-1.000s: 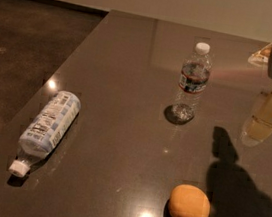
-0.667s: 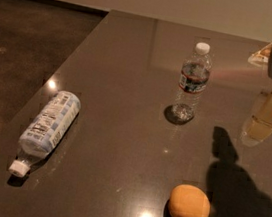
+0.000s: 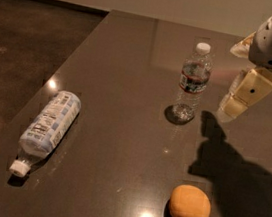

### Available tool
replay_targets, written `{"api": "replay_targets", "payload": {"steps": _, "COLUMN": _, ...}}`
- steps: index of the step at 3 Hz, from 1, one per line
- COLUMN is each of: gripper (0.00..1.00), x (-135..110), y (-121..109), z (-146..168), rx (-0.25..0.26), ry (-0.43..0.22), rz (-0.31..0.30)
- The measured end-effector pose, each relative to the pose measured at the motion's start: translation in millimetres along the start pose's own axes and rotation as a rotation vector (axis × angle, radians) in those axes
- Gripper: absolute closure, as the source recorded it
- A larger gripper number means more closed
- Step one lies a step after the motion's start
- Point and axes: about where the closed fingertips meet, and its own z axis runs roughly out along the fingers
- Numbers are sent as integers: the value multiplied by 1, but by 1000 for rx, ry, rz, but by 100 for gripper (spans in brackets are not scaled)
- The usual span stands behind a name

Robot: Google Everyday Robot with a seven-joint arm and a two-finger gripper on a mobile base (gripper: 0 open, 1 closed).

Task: Pick water bottle

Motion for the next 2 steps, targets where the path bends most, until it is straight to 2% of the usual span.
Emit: {"api": "replay_targets", "payload": {"steps": 2, "gripper": 0, "x": -39, "y": -35, "z": 35, "rx": -27, "ry": -154, "rz": 89}}
